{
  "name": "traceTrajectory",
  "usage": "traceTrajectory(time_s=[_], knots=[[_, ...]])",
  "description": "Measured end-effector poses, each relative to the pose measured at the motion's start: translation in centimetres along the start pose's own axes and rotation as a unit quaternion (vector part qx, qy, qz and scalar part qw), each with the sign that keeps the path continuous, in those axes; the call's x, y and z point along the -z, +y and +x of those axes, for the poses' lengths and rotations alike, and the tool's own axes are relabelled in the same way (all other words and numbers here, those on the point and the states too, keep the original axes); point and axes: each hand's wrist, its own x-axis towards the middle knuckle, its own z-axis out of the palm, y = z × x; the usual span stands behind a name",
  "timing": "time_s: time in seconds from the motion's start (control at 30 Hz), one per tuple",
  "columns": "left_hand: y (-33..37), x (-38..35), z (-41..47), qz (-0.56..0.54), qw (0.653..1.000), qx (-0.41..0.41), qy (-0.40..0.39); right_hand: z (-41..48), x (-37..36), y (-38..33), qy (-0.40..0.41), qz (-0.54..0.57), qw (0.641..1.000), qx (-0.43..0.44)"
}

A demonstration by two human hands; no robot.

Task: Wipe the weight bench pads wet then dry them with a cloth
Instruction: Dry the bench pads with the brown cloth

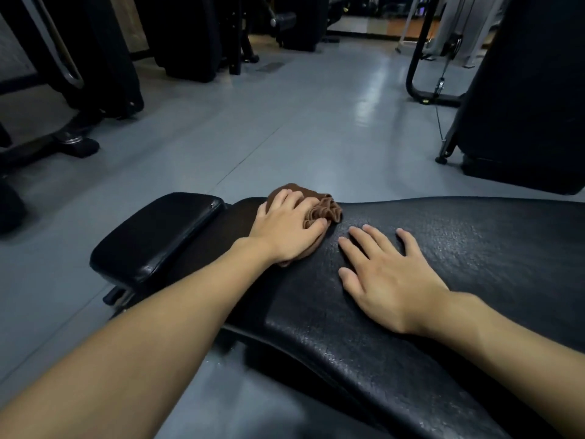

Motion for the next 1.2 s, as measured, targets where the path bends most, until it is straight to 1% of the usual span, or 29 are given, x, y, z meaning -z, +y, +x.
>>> traceTrajectory(time_s=[0.13, 0.3, 0.37, 0.43, 0.5, 0.57, 0.63, 0.73, 0.87, 1.0, 1.1, 1.2], knots=[[-1.3, 0.4, -5.0, 0.001, 0.999, -0.05, -0.009, 0.0, 1.2, -1.1, 0.02, -0.03, 0.999, -0.024], [-4.3, 1.1, -12.3, 0.044, 0.993, -0.107, 0.011, 1.1, 1.8, -5.8, 0.051, 0.065, 0.996, -0.042], [-5.8, 1.3, -13.1, 0.052, 0.989, -0.134, 0.016, 1.4, 1.6, -7.2, 0.062, 0.086, 0.993, -0.058], [-6.6, 1.4, -12.4, 0.043, 0.987, -0.154, 0.022, 1.1, 0.9, -8.0, 0.059, 0.079, 0.992, -0.084], [-6.7, 1.3, -11.0, 0.034, 0.987, -0.155, 0.013, 0.7, -0.2, -8.5, 0.061, 0.052, 0.992, -0.102], [-6.9, 1.0, -8.8, 0.026, 0.988, -0.151, 0.004, 0.6, -0.8, -8.7, 0.044, 0.028, 0.993, -0.11], [-7.4, 0.7, -5.6, 0.016, 0.989, -0.147, 0.001, 0.7, -0.8, -8.8, 0.022, 0.024, 0.992, -0.119], [-7.8, 0.2, 0.1, 0.007, 0.992, -0.127, -0.018, 0.9, -0.3, -8.9, 0.012, 0.022, 0.991, -0.132], [-7.9, -0.3, 3.7, 0.001, 0.994, -0.112, 0.001, 0.8, -0.3, -9.2, 0.001, 0.012, 0.99, -0.142], [-8.8, 0.3, 1.4, -0.005, 0.991, -0.13, -0.007, 0.8, -0.4, -9.2, 0.004, 0.005, 0.99, -0.142], [-10.6, 1.0, -3.3, -0.005, 0.99, -0.138, -0.01, 0.7, -0.4, -9.3, 0.008, 0.003, 0.991, -0.136], [-12.0, 1.5, -9.0, 0.004, 0.993, -0.12, 0.0, 0.7, -0.4, -9.3, 0.004, 0.002, 0.991, -0.131]])
